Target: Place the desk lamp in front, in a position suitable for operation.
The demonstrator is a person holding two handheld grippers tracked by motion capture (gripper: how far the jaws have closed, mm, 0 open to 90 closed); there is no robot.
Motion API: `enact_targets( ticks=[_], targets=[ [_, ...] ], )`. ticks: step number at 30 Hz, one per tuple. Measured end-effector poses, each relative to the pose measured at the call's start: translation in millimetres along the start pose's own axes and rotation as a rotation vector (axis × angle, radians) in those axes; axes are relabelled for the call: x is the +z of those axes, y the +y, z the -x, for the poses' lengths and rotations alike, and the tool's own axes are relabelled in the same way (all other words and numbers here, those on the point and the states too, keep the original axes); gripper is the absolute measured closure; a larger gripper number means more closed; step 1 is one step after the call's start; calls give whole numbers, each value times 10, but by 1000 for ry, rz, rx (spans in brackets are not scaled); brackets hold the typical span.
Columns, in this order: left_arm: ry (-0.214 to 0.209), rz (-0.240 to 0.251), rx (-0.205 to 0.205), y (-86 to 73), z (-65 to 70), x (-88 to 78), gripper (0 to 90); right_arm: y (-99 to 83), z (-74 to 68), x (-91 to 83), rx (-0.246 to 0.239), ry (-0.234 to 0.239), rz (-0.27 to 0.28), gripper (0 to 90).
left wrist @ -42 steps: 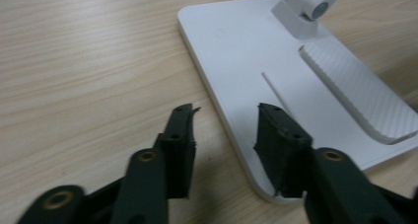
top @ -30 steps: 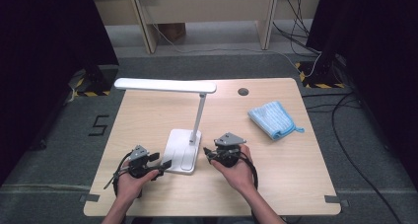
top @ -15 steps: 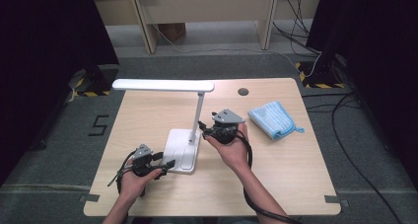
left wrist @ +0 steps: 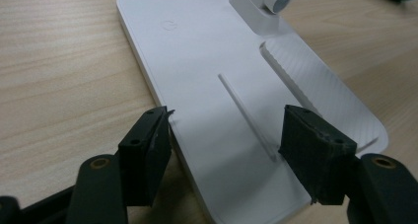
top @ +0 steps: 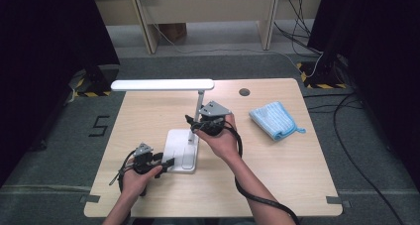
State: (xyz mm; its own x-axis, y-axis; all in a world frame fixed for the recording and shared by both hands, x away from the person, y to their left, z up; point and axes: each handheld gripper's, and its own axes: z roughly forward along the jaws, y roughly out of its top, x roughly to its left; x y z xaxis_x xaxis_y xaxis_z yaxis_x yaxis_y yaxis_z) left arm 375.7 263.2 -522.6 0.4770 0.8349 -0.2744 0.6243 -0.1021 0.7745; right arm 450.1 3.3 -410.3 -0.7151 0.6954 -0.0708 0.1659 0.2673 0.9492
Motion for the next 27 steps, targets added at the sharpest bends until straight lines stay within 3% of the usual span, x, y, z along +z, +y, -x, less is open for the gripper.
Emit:
enact_targets(
  ticks=[2,6,13,16,20,24,27],
  targets=[
    [-1,-1,-10,9,-10,14,339,-4,41,44,27,6,7,495],
    [-20,-11,1,52,35,78,355,0,119,11,2,21,8,557],
    [-79,-37,47,138,298,303,354,-102,324,-303,45,-14,-4,562],
    [-104,-58,88,196,460,426,357,-145,444,-455,43,-40,-12,564],
    [-107,-78,157,258,625,527,337,-178,573,-579,46,-68,-27,571],
    [-114,-83,170,275,670,563,324,-207,639,-634,57,-89,-27,574],
    [-115,-61,177,296,635,494,344,-217,624,-679,49,-92,-43,471]
  ],
)
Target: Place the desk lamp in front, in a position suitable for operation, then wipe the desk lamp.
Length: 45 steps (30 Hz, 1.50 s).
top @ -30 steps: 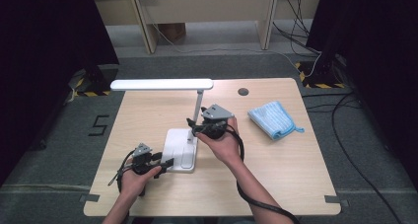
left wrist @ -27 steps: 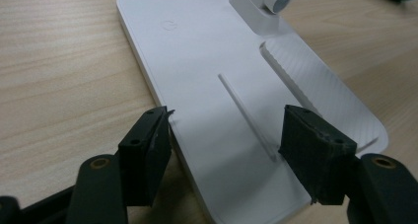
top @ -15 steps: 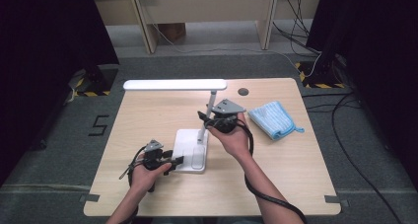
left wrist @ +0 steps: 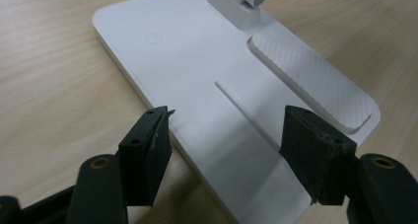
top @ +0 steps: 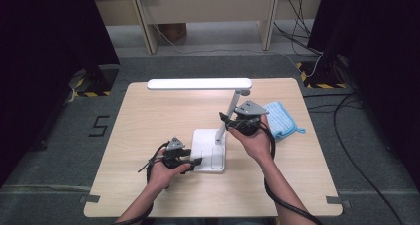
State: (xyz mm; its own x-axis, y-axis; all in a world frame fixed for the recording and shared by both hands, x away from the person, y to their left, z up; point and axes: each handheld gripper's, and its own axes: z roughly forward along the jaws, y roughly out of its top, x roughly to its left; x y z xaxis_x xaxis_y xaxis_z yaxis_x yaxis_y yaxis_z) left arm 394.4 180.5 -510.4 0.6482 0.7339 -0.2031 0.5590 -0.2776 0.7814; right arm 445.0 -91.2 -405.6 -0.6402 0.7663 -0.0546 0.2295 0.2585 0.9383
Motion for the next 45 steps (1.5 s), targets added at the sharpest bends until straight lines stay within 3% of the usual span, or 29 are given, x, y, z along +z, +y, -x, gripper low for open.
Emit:
enact_targets(
  ticks=[4,6,9,14,18,22,29,35,37,45],
  targets=[
    [27,54,4,-18,-80,-286,323,-136,7,-203,-18,9,-52,376],
    [53,64,20,-58,-131,-418,318,-271,49,-316,-2,-8,-64,350],
    [77,69,-1,-182,-203,-575,310,-504,180,-467,36,-48,-90,345],
    [90,91,-32,-376,-230,-647,300,-818,419,-673,119,-153,-128,398],
    [112,129,-51,-426,-283,-703,299,-970,560,-811,187,-209,-144,432],
    [121,163,-36,-420,-278,-730,297,-1019,599,-877,198,-229,-138,434],
    [117,185,-20,-371,-258,-730,295,-1013,725,-892,197,-279,-167,435],
    [110,189,10,-338,-239,-705,294,-920,1000,-703,156,-305,-275,362],
    [107,194,3,-339,-249,-695,293,-945,1183,-558,219,-289,-302,352],
    [98,187,6,-348,-239,-672,291,-968,1371,-341,249,-290,-354,335]
  ],
)
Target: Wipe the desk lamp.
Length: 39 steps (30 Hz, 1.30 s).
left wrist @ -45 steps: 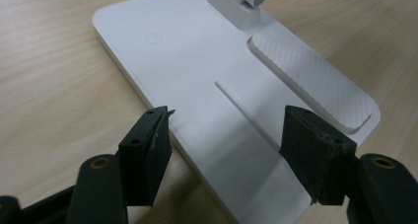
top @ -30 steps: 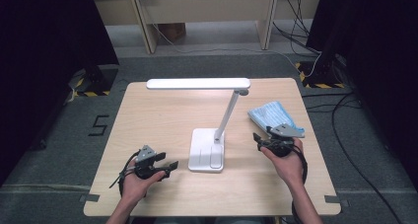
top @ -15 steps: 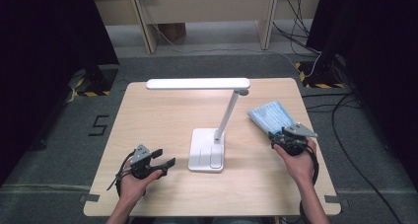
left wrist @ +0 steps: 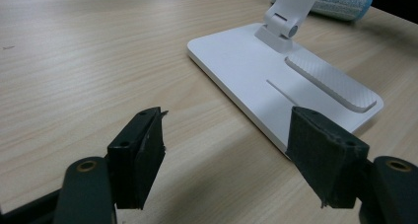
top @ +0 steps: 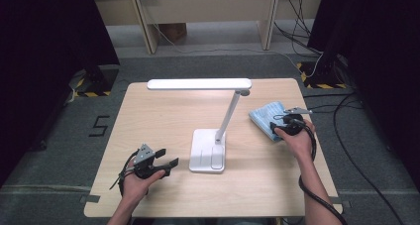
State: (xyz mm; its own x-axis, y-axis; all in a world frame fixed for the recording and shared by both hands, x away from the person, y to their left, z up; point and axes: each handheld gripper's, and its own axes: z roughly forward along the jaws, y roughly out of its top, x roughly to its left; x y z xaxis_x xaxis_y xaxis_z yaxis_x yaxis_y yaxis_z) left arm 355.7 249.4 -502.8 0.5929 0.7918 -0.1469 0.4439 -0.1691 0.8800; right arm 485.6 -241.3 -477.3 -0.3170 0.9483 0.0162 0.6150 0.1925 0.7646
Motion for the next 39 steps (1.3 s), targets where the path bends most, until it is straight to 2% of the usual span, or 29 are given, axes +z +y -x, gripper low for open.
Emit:
enact_targets(
  ticks=[6,10,13,16,20,23,26,28,30,32,35,37,39],
  targets=[
    [-3,4,-2,2,12,-18,293,-84,-32,250,-2,0,-98,306],
    [1,-4,-8,-14,-3,-13,295,-92,-45,263,-8,-14,-98,307],
    [-1,-4,-6,-14,-4,-14,297,-127,-49,284,14,-19,-85,332],
    [-3,0,-9,-19,-8,-10,298,-148,-49,282,0,-30,-73,410],
    [-9,-9,-4,-25,6,3,299,-134,-74,261,-35,6,-83,623],
    [-14,-6,-1,-23,15,2,302,-117,-94,259,-64,20,-93,684],
    [-8,-10,38,7,39,-10,310,-129,-103,245,-60,32,-87,722],
    [-20,-5,46,30,69,-21,316,-139,-113,207,-79,48,-93,739],
    [-29,-1,81,74,119,-32,326,-156,-154,117,-90,69,-99,752],
    [-56,10,112,139,188,-31,330,-173,-209,24,-105,99,-99,754],
    [-99,24,164,249,324,-29,336,-192,-294,-200,-124,138,-83,756],
    [-133,39,191,318,416,-17,336,-200,-369,-356,-151,171,-78,756],
    [-155,34,225,374,479,-4,336,-223,-474,-510,-186,213,-77,756]
  ],
)
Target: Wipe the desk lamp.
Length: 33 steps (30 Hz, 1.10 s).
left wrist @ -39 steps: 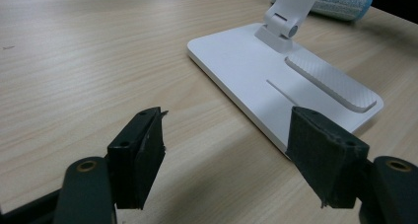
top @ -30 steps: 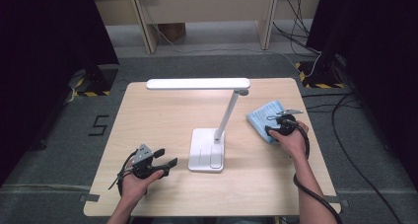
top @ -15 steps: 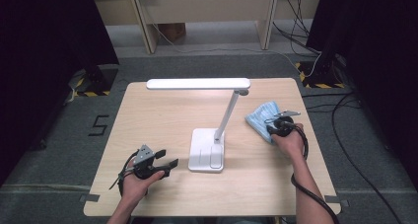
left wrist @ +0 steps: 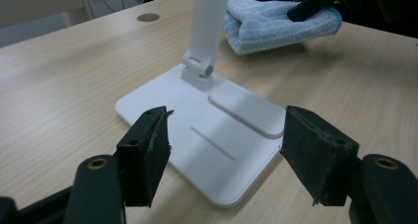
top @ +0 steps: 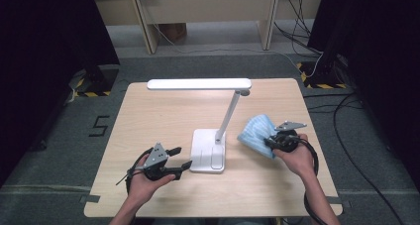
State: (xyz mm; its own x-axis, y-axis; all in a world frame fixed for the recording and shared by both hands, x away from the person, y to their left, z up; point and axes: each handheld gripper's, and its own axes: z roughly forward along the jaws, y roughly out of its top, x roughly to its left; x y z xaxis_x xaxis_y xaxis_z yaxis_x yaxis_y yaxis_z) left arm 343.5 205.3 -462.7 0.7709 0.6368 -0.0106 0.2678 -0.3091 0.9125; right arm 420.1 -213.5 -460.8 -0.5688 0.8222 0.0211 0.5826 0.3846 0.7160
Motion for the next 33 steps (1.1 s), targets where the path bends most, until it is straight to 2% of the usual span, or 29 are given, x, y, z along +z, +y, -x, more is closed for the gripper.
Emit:
enact_targets(
  ticks=[2,5,6,8,10,11,12,15,19,21,23,27,33],
  targets=[
    [-46,-1,41,70,44,42,325,-21,-158,-116,-29,46,-3,755],
    [-87,4,90,188,128,95,310,-34,-392,-233,-83,104,-2,755],
    [-110,10,103,235,160,109,302,-31,-503,-265,-104,138,0,755],
    [-147,24,127,336,222,144,291,-9,-730,-296,-166,203,-23,755],
    [-165,26,149,395,252,182,279,15,-850,-296,-187,248,-24,755],
    [-180,25,153,417,266,207,259,63,-993,-292,-233,290,-29,754],
    [-190,20,159,429,274,222,259,63,-993,-292,-233,290,-29,754],
    [-218,-5,207,461,287,272,217,163,-1158,-270,-279,354,-16,754],
    [-248,-58,269,439,289,304,195,301,-1290,-253,-313,417,17,754],
    [-254,-85,313,413,296,296,219,367,-1343,-248,-329,426,23,754],
    [-249,-106,342,384,286,277,244,418,-1394,-249,-337,455,30,756],
    [-267,-108,341,345,258,211,348,490,-1473,-233,-338,490,47,760],
    [-264,-115,339,344,197,117,516,601,-1576,-237,-383,498,66,760]
  ],
)
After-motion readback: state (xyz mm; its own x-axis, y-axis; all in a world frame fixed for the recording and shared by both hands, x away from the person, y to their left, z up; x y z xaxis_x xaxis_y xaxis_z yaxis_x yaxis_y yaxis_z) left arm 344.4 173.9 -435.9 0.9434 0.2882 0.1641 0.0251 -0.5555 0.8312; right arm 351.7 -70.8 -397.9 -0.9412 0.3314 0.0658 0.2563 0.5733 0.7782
